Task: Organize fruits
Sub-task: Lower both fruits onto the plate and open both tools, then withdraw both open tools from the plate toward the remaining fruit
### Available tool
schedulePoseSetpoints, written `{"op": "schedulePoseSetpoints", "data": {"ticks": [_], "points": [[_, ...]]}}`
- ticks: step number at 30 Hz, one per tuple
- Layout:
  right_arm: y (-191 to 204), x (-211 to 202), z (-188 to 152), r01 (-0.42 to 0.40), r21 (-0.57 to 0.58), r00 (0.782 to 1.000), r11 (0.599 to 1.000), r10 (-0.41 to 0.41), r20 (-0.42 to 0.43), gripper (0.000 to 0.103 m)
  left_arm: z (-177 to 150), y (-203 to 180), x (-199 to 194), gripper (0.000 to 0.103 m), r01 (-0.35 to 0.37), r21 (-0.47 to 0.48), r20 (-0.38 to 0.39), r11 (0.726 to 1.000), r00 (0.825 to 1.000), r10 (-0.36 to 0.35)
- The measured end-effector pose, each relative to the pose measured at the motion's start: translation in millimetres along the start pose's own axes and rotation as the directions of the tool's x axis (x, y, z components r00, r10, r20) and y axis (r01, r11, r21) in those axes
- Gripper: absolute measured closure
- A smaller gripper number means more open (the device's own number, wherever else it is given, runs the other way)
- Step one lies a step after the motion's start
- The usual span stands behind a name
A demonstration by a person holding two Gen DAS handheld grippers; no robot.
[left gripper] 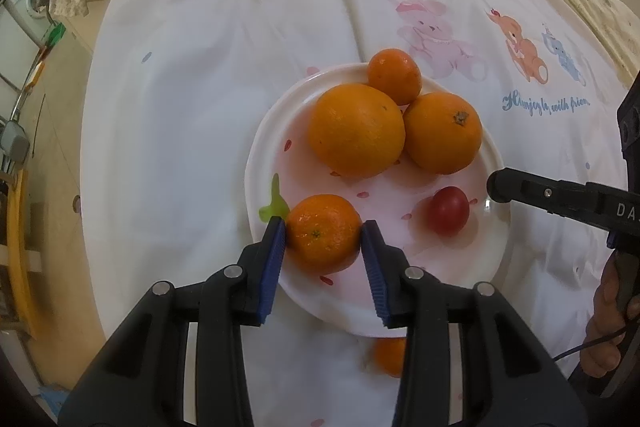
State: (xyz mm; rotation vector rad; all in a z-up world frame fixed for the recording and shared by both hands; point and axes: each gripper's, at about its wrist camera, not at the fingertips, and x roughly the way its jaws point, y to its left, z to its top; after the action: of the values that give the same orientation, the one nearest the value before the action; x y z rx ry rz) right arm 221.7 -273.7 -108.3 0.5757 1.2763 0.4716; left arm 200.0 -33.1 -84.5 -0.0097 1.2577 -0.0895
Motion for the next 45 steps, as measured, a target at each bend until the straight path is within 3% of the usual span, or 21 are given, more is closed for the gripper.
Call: {"op": "schedulePoseSetpoints", "data": {"ticks": [3,4,5,6,7,11,23,29,45], "points": [[-0.4,-0.1,0.8,-0.003,0.006,1.0,1.0,0.003,-0.001,0.074,1.1,-0.3,1.2,0.067,-0.002,0.001,-0.002,1.0,1.0,0.002],[-1.0,-0.6,1.2,-0.007,0.013,1.0,1.0,0.007,0.001,0.071,1.6,1.0,1.5,0.063,-0.006,0.0,-0.006,1.0,1.0,0.006],[-1.6,-0.5,2.2,-0.008,0.018,1.0,1.0,0.008,0.0,0.055,2.9,1.8,3.1,0.044,-0.016,-0.001,-0.012,1.0,1.0,0.016],[-2.1,-1.0,2.8,-0.012,0.019,1.0,1.0,0.012,0.002,0.045,3.6,3.7,3.1,0.034,-0.02,-0.01,-0.011,1.0,1.0,0.02],[-1.7,-3.1,3.3,-0.029,0.022,1.0,0.999,0.029,0.012,0.043,4.5,6.6,1.0,0.022,-0.017,-0.031,0.002,0.999,1.0,0.017],[-1.1,-10.7,4.9,-0.023,0.031,0.999,0.999,0.022,0.032,0.04,7.4,15.4,-10.2,0.021,0.032,-0.091,0.04,0.995,0.999,-0.028],[2.0,-33.0,2.9,0.01,0.027,0.996,1.0,-0.012,0.091,0.04,4.4,6.5,-26.7,0.021,-0.001,-0.05,0.1,0.999,0.995,0.006],[11.3,-48.4,-10.6,0.063,-0.038,0.991,0.997,-0.058,0.118,0.04,3.7,10.7,-38.5,0.021,0.018,-0.077,0.131,0.997,0.991,-0.007],[22.4,-83.3,-55.9,0.094,-0.078,0.983,0.993,-0.08,0.166,0.039,-24.8,18.5,-79.3,0.021,0.009,-0.082,0.195,0.997,0.981,0.007]]}}
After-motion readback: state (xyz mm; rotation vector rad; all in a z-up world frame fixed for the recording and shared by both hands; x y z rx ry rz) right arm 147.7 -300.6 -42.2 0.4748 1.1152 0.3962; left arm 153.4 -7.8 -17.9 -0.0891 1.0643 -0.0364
